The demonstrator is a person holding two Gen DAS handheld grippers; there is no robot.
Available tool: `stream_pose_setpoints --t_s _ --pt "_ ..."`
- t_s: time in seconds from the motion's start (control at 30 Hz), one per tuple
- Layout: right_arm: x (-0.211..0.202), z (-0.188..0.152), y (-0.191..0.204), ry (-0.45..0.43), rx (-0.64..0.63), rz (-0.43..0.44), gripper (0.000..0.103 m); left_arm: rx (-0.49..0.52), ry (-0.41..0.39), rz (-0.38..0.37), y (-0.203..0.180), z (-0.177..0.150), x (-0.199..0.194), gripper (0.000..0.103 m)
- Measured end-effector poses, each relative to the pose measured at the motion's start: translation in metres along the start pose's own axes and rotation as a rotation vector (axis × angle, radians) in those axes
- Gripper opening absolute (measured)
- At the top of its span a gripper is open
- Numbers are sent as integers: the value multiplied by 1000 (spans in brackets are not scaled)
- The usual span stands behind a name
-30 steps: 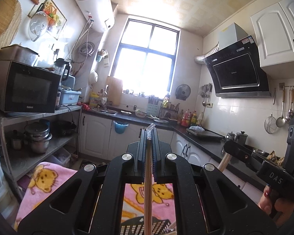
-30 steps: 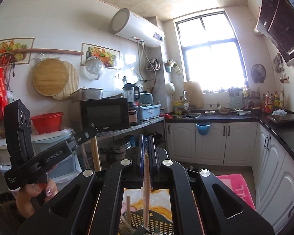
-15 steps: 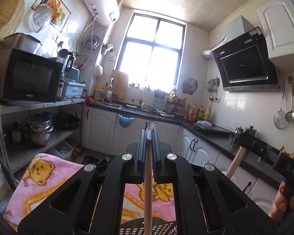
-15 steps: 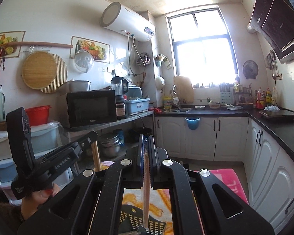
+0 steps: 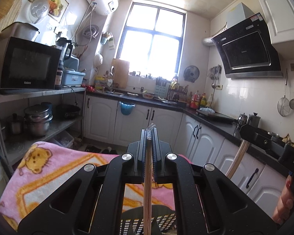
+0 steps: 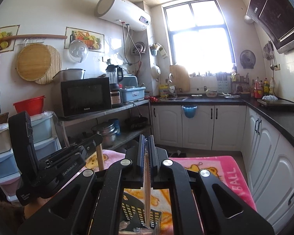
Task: Organize utensils
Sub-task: 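Lift the left tool's chopstick above the caddy while the right tool carries its pair there, then open the left tool over the caddy while the right tool releases its chopsticks into it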
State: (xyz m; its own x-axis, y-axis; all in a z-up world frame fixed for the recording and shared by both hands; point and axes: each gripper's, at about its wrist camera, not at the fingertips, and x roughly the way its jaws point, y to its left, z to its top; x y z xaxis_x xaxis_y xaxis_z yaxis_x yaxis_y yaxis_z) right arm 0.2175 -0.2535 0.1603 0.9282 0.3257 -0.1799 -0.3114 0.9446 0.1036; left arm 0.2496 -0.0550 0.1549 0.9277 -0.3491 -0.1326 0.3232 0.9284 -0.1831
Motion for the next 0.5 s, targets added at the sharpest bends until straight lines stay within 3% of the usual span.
stream_pose_setpoints --t_s 0.5 --pt "12 -30 -3 86 15 5 5 14 58 -1 3 -32 11 3"
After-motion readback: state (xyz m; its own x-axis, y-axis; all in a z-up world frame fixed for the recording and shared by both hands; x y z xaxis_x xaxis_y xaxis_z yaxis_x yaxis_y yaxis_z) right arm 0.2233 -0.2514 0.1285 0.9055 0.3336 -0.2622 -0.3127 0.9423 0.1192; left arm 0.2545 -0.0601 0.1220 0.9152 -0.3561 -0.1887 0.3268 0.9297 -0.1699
